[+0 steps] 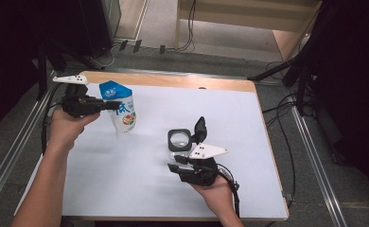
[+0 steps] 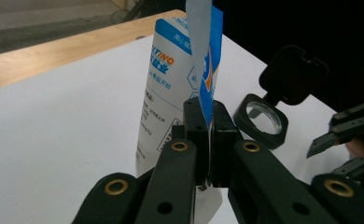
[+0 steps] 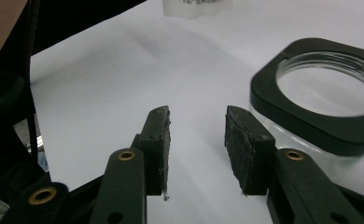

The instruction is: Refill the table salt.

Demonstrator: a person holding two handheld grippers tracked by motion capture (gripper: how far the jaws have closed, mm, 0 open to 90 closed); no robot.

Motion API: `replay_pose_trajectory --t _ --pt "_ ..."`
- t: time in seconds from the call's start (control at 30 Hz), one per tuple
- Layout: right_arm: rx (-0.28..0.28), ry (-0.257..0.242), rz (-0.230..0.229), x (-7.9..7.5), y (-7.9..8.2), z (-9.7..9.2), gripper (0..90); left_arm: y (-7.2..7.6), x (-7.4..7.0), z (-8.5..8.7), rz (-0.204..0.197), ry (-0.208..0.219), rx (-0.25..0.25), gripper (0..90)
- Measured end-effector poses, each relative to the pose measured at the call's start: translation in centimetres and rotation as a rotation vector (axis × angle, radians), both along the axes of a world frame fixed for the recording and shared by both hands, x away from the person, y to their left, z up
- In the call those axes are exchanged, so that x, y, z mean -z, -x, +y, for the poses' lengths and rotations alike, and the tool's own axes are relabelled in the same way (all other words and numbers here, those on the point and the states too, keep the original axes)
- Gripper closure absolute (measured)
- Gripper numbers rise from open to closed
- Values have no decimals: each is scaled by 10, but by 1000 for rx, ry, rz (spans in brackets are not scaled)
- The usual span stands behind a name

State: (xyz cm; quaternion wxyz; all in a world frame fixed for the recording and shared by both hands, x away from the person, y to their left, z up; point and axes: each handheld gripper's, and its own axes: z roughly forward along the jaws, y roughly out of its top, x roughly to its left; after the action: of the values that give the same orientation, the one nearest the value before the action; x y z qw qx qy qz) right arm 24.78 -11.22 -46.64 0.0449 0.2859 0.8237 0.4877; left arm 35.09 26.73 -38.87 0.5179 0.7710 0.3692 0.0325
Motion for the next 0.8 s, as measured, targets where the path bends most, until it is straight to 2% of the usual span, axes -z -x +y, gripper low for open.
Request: replay_pose_trajectory --t 0.07,0.27,0.43,0.6,0.8 --pt "-8 3 3 1 -1 7 616 3 1 -1 9 14 19 900" --pt "-42 19 4 9 -4 30 607 16 -2 -7 4 3 36 900" --pt "-53 27 11 14 -8 50 606 25 -5 -6 8 35 61 900" --pt "-66 27 14 20 -17 69 598 36 -10 -11 0 8 68 900" --pt "-72 29 -16 19 -26 90 598 44 -16 -17 1 17 97 900"
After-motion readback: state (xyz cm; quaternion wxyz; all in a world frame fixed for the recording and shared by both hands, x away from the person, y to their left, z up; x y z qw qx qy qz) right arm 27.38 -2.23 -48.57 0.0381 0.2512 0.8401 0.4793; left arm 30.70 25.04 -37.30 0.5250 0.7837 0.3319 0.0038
